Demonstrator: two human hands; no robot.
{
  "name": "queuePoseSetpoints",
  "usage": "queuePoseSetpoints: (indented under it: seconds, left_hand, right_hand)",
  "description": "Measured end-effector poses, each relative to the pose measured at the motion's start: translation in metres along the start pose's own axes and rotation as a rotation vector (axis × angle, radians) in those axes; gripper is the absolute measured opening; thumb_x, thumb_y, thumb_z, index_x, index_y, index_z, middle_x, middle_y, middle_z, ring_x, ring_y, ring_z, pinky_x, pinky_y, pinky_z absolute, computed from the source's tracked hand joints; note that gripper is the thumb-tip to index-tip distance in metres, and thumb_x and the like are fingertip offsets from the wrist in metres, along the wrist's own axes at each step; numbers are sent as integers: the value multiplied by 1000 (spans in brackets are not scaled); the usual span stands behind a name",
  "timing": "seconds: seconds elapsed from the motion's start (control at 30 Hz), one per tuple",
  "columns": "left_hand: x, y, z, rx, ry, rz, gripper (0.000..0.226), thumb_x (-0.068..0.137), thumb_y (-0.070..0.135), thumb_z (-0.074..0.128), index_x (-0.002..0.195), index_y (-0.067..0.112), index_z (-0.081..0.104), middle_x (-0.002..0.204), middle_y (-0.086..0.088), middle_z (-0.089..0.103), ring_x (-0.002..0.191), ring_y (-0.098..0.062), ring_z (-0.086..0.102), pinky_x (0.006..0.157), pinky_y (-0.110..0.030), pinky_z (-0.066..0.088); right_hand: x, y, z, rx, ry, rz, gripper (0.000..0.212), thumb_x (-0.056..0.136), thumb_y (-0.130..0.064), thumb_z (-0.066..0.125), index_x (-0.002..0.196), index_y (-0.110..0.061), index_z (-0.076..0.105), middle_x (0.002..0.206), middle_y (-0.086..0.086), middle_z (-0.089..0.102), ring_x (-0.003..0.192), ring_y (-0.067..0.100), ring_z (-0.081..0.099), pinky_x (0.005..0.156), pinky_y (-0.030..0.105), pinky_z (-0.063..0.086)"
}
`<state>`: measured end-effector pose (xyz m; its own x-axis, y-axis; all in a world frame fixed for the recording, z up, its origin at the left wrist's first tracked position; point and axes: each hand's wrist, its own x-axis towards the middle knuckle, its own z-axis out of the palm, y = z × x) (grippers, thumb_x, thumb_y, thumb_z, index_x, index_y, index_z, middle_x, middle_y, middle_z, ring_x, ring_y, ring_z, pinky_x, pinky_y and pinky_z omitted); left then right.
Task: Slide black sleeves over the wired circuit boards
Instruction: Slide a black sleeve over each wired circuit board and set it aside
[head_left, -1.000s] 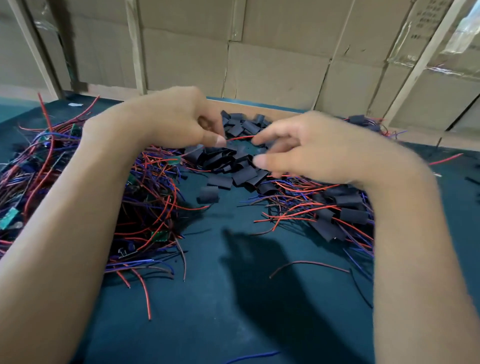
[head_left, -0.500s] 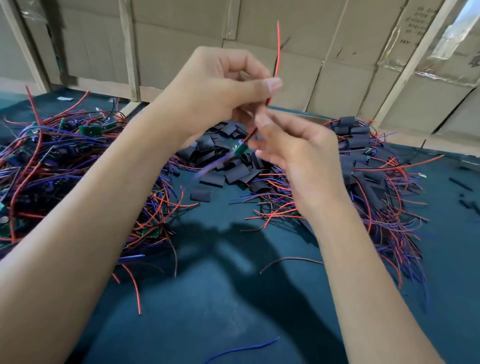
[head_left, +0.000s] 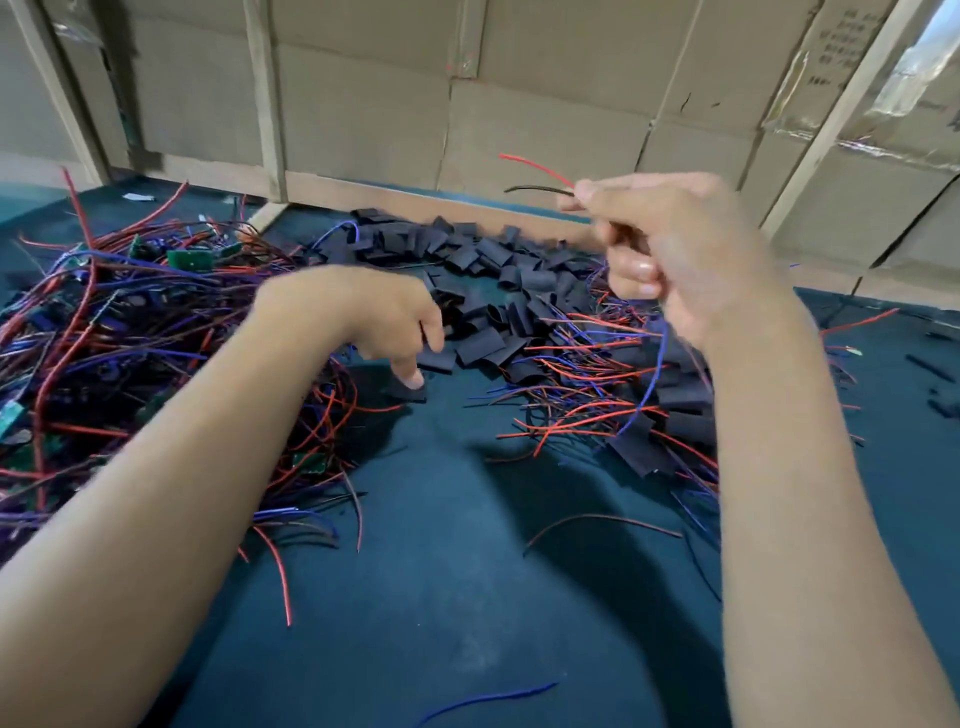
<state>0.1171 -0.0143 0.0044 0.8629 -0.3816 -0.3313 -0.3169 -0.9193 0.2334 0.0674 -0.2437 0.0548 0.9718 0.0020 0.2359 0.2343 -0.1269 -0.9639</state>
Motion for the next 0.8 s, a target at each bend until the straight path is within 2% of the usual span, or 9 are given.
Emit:
queuePoseSetpoints:
  seconds: [0.07, 0.2, 0.27, 0.37, 0.47, 0.57, 0.63, 0.7, 0.8]
  left_hand:
    - [10, 1, 13, 19, -38, -1, 56, 79, 30, 85, 129, 22, 61, 123, -3, 66, 107, -27, 66, 96, -38, 52]
    - [23, 0, 19, 38, -31, 10, 45, 76, 22, 87, 117, 17, 68, 111, -8, 72, 100, -28, 69, 92, -38, 55]
    - [23, 2, 19, 46, -56, -4, 44, 76, 23, 88, 114, 16, 69, 110, -9, 73, 94, -28, 70, 85, -35, 56]
    - [26, 6, 23, 179, -17, -22, 35, 86, 21, 76, 117, 8, 69, 115, -14, 72, 84, -25, 59, 71, -27, 48]
    - [26, 3, 25, 204, 34, -63, 33, 89, 4, 48, 116, 11, 67, 112, -14, 69, 88, -32, 71, 85, -42, 59]
    - [24, 1, 21, -54, 53, -44, 37, 93, 2, 36, 119, 19, 56, 105, -8, 62, 71, -22, 73, 71, -39, 63]
    - [22, 7, 16, -393, 141, 34, 27, 94, 4, 38, 111, 19, 52, 104, -10, 61, 67, -18, 70, 66, -37, 61]
    - [18, 18, 12, -648, 266, 157, 27, 87, 14, 45, 112, 24, 46, 90, -8, 58, 62, -19, 59, 60, -35, 55]
    - [10, 29, 6, -686, 326, 310, 39, 79, 21, 52, 116, 26, 41, 74, 2, 56, 56, -16, 50, 52, -25, 44]
  right_hand:
    - [1, 3, -5, -158, -40, 5, 17, 94, -15, 70, 94, 1, 75, 60, 2, 48, 39, 10, 27, 39, 20, 18]
    - [-4, 10, -2, -372, -160, 43, 15, 96, -6, 65, 84, -5, 73, 75, 13, 68, 45, 13, 56, 39, 25, 46]
    - [-5, 14, -1, -463, -206, 52, 15, 97, -4, 62, 87, -6, 74, 78, 12, 74, 49, 14, 59, 40, 24, 45]
    - [-4, 15, -1, -616, -206, 10, 13, 92, -15, 68, 85, -13, 79, 71, 6, 74, 47, 14, 48, 42, 20, 35]
    - [-6, 11, 0, -634, -192, -10, 18, 86, -33, 77, 80, -16, 80, 59, 6, 64, 48, 17, 41, 49, 25, 34]
    - [-7, 10, 1, -604, -175, -19, 20, 86, -38, 77, 79, -20, 80, 55, 7, 50, 48, 20, 36, 51, 27, 30]
    - [-7, 10, 0, -596, -181, -34, 20, 89, -37, 73, 81, -21, 80, 53, 8, 40, 49, 22, 34, 53, 29, 31]
    - [-6, 10, -3, -590, -184, -42, 19, 92, -38, 69, 83, -25, 80, 50, 5, 38, 47, 22, 36, 55, 32, 34]
    - [-5, 11, -5, -567, -199, -51, 19, 93, -40, 68, 85, -28, 80, 45, 1, 34, 45, 21, 35, 52, 30, 33]
